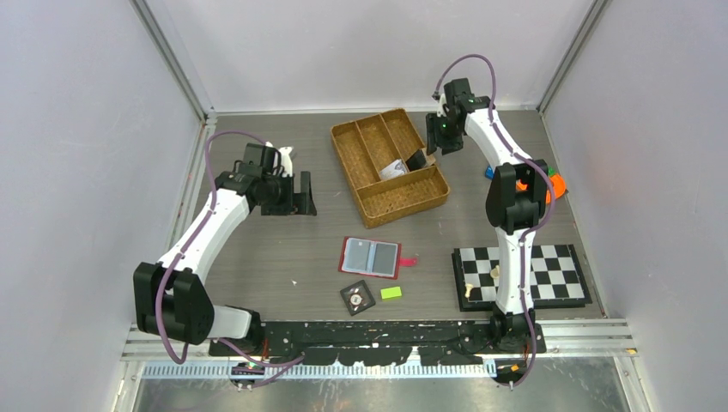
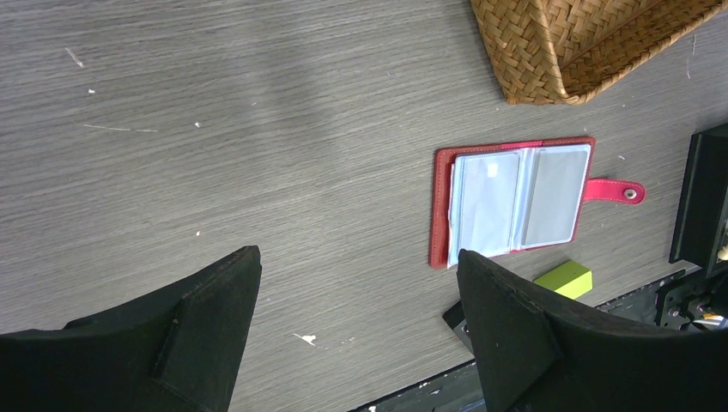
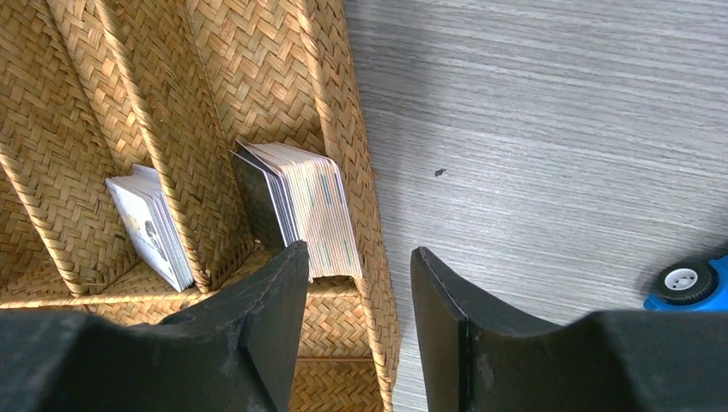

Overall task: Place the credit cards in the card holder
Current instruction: Move the storage box to the center of the board.

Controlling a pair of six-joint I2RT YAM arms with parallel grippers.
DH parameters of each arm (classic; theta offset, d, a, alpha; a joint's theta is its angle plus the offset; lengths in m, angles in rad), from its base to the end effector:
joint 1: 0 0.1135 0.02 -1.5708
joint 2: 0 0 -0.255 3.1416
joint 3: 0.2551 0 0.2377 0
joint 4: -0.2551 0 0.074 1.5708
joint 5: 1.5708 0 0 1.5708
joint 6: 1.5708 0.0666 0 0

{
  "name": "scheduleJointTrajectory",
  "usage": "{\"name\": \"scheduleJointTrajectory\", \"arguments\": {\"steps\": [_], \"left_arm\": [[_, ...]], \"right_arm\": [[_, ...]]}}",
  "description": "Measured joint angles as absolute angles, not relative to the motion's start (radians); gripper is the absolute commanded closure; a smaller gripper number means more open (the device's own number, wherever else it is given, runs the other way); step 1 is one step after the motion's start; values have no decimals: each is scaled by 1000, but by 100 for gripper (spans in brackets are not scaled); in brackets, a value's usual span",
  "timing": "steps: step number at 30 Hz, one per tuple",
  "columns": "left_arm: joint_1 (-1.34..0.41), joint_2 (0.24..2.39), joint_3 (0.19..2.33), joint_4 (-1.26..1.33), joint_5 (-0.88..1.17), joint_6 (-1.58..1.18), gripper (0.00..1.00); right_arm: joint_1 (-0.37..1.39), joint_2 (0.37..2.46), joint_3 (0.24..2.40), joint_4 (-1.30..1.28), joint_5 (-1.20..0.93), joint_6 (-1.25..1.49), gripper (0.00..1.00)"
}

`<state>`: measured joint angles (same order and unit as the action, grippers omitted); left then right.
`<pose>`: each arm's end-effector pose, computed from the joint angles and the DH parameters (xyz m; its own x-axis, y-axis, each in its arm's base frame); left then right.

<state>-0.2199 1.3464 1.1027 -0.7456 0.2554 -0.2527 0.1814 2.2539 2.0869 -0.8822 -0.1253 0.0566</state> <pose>0.2666 -0.0768 0.2491 -0.8762 -0.0520 -0.4791 0.1316 0.9305 -0.3417 0.4780 0.0961 0.2107 -0.8650 -0.1016 -0.4913 -0.1916 0.9720 0.1364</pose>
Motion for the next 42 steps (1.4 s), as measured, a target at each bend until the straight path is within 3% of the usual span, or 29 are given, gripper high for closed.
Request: {"name": "scheduleJointTrajectory", "arguments": {"steps": [5, 10, 14, 29, 42], "left_arm": [[-220, 1353, 1103, -746, 256, -253, 13], [-220, 1353, 1103, -745, 258, -253, 13], [-220, 1353, 1103, -745, 259, -253, 13], [-220, 1354, 1103, -746, 262, -253, 13], [-220, 1356, 1103, -746, 262, -253, 13]], "right_arm": [[181, 2254, 2083, -883, -149, 55, 42], [181, 2254, 2082, -877, -203, 58, 26], [181, 2254, 2077, -867, -234, 57, 23], [182, 2393, 2107, -859, -287, 46, 21], [180, 2385, 2111, -859, -234, 56, 21]]}}
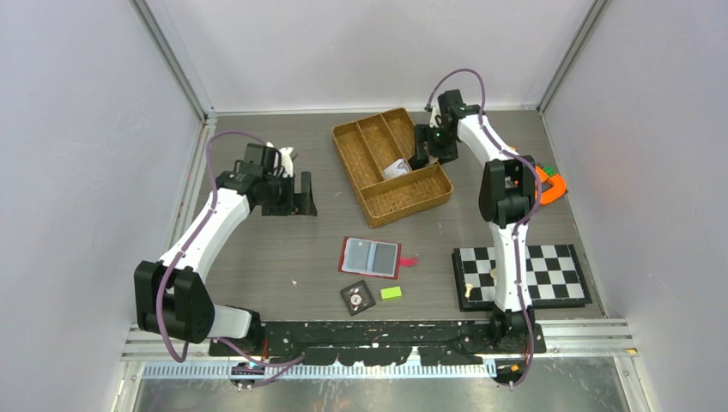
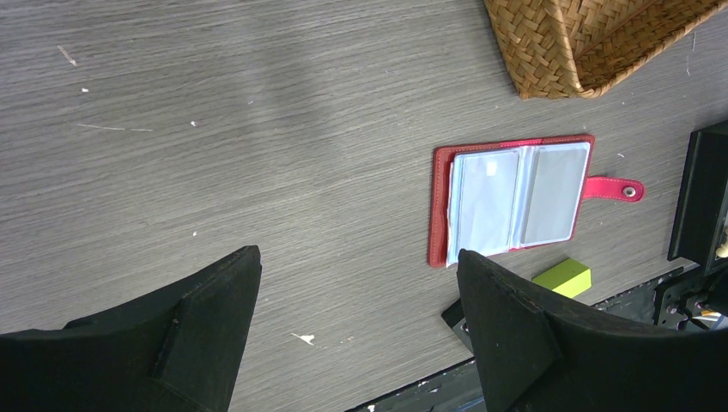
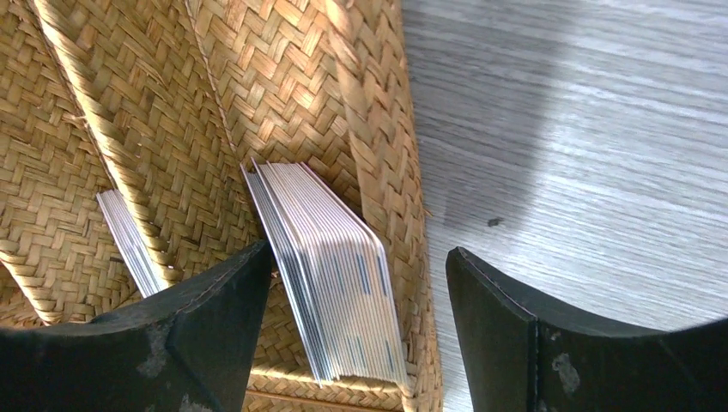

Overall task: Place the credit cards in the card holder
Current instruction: Move the storage box to the center of the board.

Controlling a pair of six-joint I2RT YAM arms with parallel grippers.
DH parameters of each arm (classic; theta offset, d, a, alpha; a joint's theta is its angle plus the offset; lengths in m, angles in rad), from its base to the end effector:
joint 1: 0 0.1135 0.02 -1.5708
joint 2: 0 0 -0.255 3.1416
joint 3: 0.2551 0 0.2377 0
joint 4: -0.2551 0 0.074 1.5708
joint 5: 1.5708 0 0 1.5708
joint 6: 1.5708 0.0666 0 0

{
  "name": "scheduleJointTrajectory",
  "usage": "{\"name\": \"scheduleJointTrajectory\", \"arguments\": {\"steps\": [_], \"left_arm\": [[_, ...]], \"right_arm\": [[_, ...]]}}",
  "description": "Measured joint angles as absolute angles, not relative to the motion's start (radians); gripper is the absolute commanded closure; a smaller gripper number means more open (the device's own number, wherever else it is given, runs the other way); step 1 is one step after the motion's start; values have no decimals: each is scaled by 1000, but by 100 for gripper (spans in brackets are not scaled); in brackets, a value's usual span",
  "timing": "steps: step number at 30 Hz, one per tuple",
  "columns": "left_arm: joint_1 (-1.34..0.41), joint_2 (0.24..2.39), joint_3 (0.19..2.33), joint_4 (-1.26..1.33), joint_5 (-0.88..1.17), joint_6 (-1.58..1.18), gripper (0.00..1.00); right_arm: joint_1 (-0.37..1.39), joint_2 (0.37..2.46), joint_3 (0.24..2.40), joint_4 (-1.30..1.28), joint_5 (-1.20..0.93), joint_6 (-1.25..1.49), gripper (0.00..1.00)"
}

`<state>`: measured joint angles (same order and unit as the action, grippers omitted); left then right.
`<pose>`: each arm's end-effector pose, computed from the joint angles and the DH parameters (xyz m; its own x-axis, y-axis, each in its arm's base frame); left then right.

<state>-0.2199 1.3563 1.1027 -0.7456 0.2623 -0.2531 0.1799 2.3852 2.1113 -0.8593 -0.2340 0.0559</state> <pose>0.2678 -0.0776 0.2467 -0.8817 -0.0507 -0.4691 0.1310 0.9288 -0.3466 0.4911 0.1050 0.1583 -0.9049 -0.1093 -0.4114 -0.2205 0.9471 0.2334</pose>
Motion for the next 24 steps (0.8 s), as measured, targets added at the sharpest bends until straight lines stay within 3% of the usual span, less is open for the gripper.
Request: {"name": "scheduleJointTrajectory", "arguments": {"steps": [24], "left_arm": [[-220, 1357, 1103, -746, 262, -253, 13]], "right_arm": [[134, 2318, 2088, -852, -243, 55, 26]]}}
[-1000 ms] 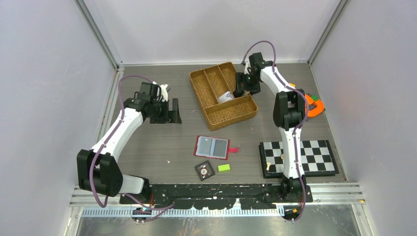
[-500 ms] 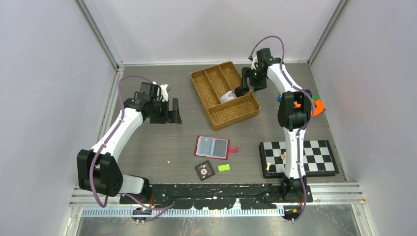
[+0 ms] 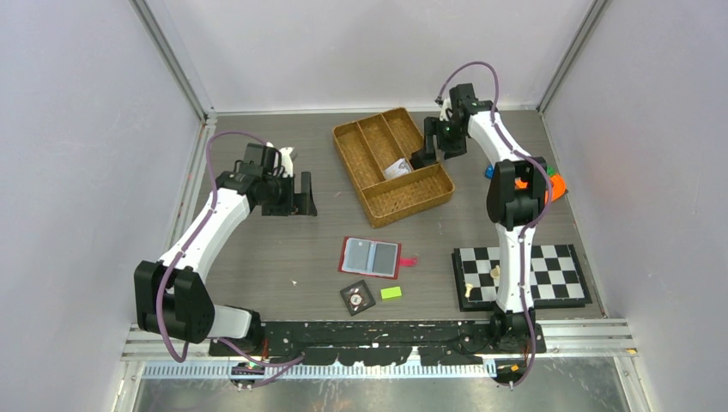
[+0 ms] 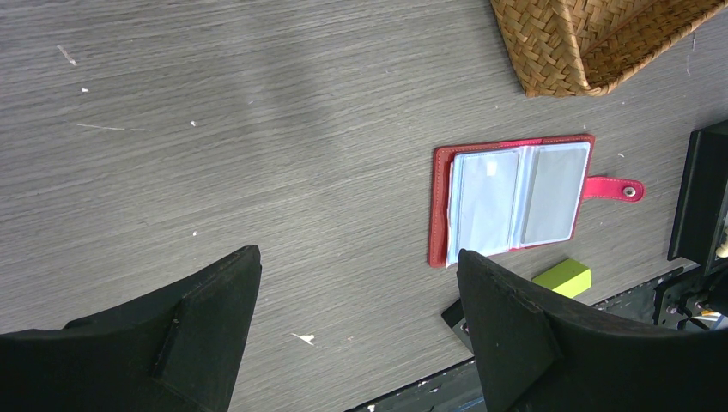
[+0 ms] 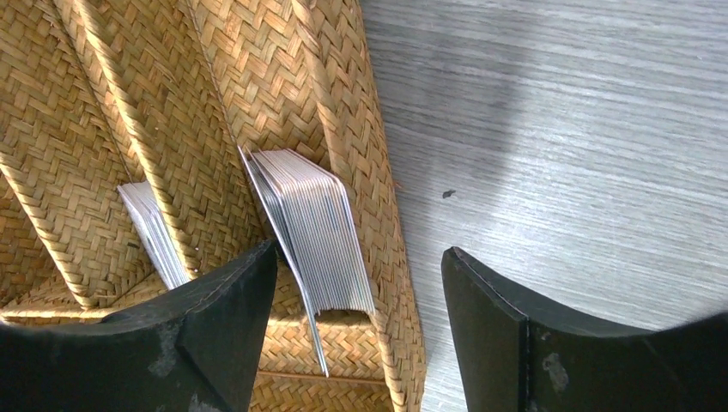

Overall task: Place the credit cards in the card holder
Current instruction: Move the storage box to the center of the board.

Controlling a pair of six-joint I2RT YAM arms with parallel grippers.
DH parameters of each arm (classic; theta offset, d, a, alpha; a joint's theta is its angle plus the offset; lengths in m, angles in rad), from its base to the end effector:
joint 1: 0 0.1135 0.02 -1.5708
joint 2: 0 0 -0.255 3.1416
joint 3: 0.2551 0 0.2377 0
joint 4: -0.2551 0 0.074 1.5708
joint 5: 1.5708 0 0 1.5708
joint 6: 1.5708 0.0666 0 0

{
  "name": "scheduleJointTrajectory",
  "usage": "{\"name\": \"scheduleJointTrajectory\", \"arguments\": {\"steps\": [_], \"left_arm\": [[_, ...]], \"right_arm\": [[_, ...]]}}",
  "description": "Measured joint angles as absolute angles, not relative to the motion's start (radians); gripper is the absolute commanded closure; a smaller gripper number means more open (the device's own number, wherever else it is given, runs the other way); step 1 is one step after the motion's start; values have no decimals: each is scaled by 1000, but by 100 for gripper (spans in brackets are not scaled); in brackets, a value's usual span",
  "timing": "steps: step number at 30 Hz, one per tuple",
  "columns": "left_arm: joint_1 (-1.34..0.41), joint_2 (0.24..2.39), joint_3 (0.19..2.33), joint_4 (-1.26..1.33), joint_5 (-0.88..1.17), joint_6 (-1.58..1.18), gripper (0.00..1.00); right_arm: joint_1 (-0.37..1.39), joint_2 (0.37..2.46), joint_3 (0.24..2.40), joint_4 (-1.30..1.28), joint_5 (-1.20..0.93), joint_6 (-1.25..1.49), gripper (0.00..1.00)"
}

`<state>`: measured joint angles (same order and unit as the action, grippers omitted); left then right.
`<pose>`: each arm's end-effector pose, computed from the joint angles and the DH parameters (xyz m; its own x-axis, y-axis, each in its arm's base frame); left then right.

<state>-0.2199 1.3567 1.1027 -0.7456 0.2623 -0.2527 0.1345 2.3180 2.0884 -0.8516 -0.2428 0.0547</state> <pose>0.2678 -0.0776 0.2466 -0.8818 -0.0503 -0.4689 0.1312 0.9289 -0.3464 0.4895 0.0824 0.1843 -0.8865 -0.0664 -0.4580 -0.1940 0.9518 0.2376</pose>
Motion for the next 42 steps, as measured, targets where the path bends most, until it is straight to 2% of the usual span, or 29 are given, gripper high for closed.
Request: {"name": "scheduleJointTrajectory", "arguments": {"steps": [4, 8, 10, 24, 42], "left_arm": [[-220, 1357, 1103, -746, 262, -253, 13], [-220, 1357, 1103, -746, 263, -253, 13], [-220, 1357, 1103, -746, 263, -253, 13], [-220, 1357, 1103, -746, 268, -253, 13], [-220, 1365, 1103, -746, 274, -253, 13]], "right_arm": [[134, 2285, 2061, -838, -235, 55, 30], [133, 2249, 2050, -825, -234, 56, 43], [133, 2237, 2050, -815, -236, 56, 46], [134, 2234, 2050, -824, -269, 51, 48], [151, 2248, 2043, -826, -188, 46, 49]]}}
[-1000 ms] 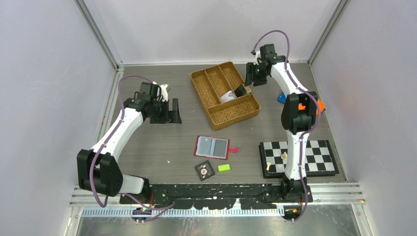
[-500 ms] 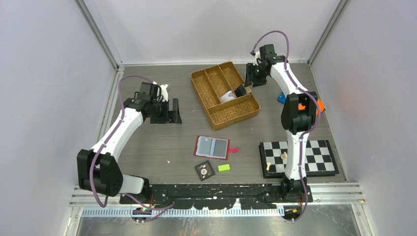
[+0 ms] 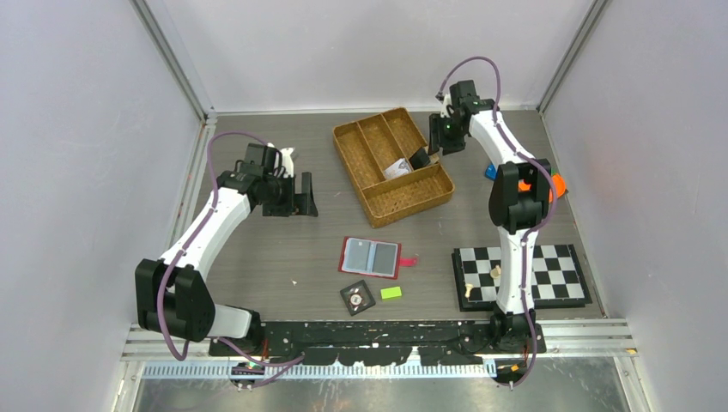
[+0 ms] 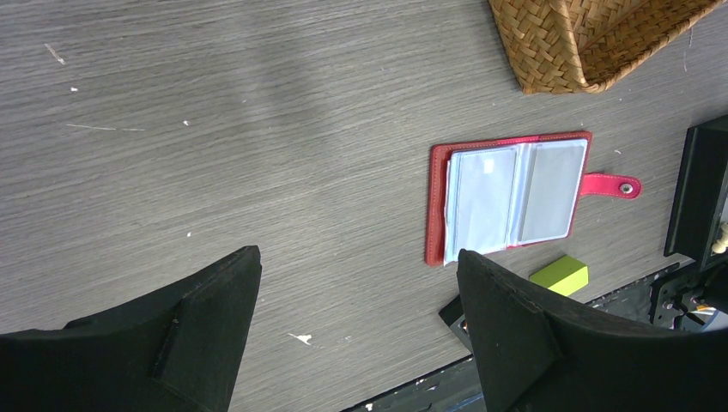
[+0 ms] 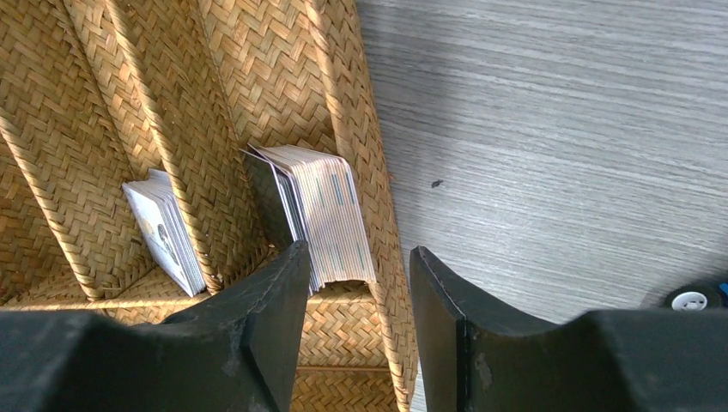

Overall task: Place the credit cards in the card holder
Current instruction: Move the storage box to the center of the board.

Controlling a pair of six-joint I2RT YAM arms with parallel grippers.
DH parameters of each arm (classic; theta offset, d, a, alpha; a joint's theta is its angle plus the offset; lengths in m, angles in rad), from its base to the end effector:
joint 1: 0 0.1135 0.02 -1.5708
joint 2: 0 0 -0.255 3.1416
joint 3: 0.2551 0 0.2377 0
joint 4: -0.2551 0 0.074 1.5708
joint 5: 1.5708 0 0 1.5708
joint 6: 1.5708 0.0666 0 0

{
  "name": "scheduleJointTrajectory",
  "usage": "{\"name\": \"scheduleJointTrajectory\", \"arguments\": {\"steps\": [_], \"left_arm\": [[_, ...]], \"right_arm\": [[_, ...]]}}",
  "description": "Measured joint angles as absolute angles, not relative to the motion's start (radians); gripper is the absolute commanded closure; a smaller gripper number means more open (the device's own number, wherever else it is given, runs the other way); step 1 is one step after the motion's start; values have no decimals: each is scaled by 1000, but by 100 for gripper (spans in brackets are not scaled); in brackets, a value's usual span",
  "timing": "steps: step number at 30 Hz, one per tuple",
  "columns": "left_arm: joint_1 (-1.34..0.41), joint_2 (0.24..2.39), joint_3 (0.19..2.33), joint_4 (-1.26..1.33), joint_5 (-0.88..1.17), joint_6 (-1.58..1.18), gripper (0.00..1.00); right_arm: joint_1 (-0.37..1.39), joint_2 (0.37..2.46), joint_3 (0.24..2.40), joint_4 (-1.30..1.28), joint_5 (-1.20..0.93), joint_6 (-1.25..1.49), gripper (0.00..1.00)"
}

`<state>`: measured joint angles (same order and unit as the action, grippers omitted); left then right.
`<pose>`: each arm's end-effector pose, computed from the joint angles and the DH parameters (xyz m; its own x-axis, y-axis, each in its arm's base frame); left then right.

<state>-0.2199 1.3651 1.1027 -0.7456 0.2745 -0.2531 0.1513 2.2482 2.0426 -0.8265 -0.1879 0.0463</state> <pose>0.2686 -0.0785 0.2446 -0.8870 -0.0487 -0.4592 0.1333 0.9251 -0.3556 0.4813 0.0860 0.2043 -0.8589 -0.0849 -0.5050 -0.2033 0.9617 0.1839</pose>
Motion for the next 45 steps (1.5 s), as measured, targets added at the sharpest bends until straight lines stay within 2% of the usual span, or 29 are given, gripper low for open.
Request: {"name": "scheduleJointTrajectory", "arguments": {"steps": [18, 45], "left_arm": [[-220, 1365, 1102, -746, 277, -253, 13], [-220, 1365, 1097, -745, 293, -256, 14]], "right_arm": [[174, 2251, 2043, -832, -177, 20, 48], [296, 2249, 2042, -831, -132, 17, 48]]}}
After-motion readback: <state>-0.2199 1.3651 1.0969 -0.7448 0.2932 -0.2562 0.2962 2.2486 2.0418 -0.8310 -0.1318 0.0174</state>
